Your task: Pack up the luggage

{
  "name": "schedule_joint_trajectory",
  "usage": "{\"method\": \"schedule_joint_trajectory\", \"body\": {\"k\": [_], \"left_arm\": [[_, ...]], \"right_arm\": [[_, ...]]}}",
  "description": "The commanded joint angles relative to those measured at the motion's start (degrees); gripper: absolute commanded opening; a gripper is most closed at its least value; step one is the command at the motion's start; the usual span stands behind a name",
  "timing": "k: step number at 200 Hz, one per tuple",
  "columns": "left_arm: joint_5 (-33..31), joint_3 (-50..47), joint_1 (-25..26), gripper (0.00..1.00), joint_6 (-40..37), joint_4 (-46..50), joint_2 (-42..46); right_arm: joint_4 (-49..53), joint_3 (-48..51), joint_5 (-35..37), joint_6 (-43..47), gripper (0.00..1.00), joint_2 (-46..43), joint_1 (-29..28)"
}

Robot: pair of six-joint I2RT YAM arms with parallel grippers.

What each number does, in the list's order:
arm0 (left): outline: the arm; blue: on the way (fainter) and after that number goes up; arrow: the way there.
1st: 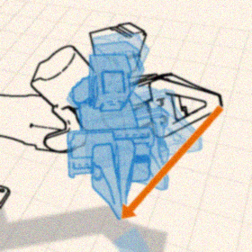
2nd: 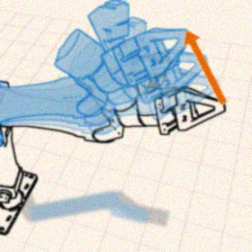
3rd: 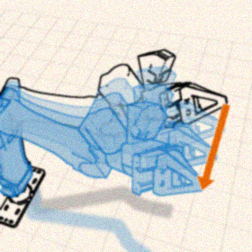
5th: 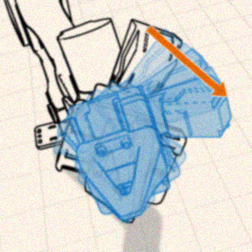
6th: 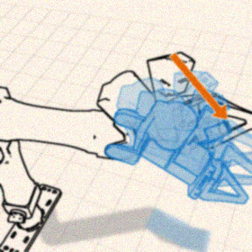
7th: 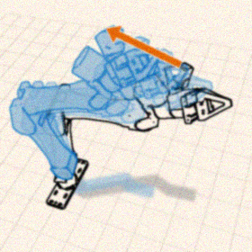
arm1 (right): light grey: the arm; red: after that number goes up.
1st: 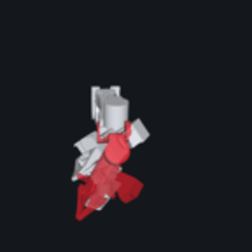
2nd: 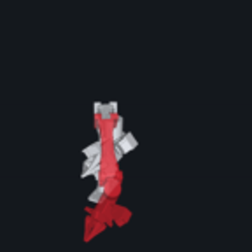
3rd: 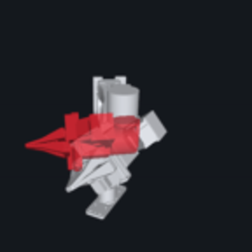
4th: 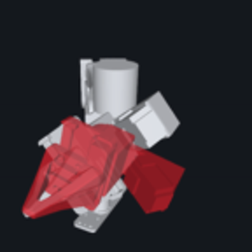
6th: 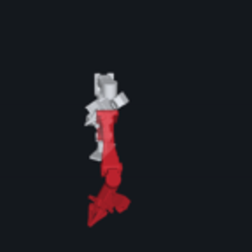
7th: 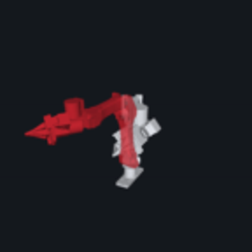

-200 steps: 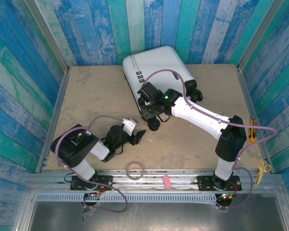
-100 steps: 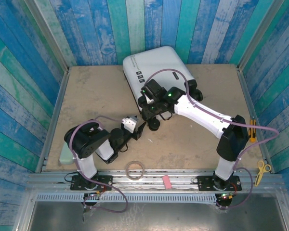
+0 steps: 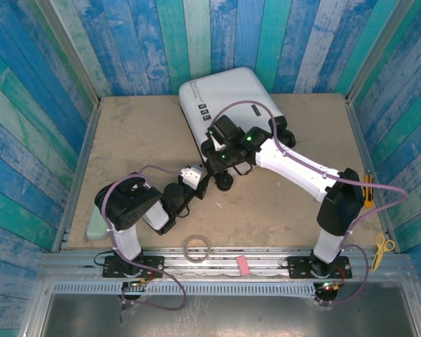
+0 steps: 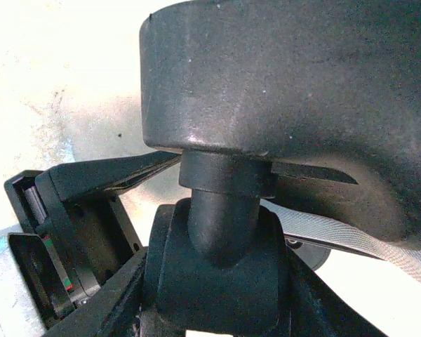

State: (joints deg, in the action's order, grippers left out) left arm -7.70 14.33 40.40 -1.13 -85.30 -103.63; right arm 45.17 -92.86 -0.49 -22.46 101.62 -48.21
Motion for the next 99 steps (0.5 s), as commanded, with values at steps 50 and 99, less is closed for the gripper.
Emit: {"method": "schedule_joint_trajectory", "body": {"k": [50, 99], "left_arm": [[-1.0, -0.7, 0.4, 0.52, 0.9, -1.5, -3.9], [-1.0, 1.4, 0.5, 0.5, 1.0, 1.1, -3.7]], "right_arm": [[-2.3, -0.4, -4.5, 4.2, 0.0, -3.6, -0.7], [-2.5, -0.5, -4.7, 4.1, 0.0, -3.6, -0.7]]}}
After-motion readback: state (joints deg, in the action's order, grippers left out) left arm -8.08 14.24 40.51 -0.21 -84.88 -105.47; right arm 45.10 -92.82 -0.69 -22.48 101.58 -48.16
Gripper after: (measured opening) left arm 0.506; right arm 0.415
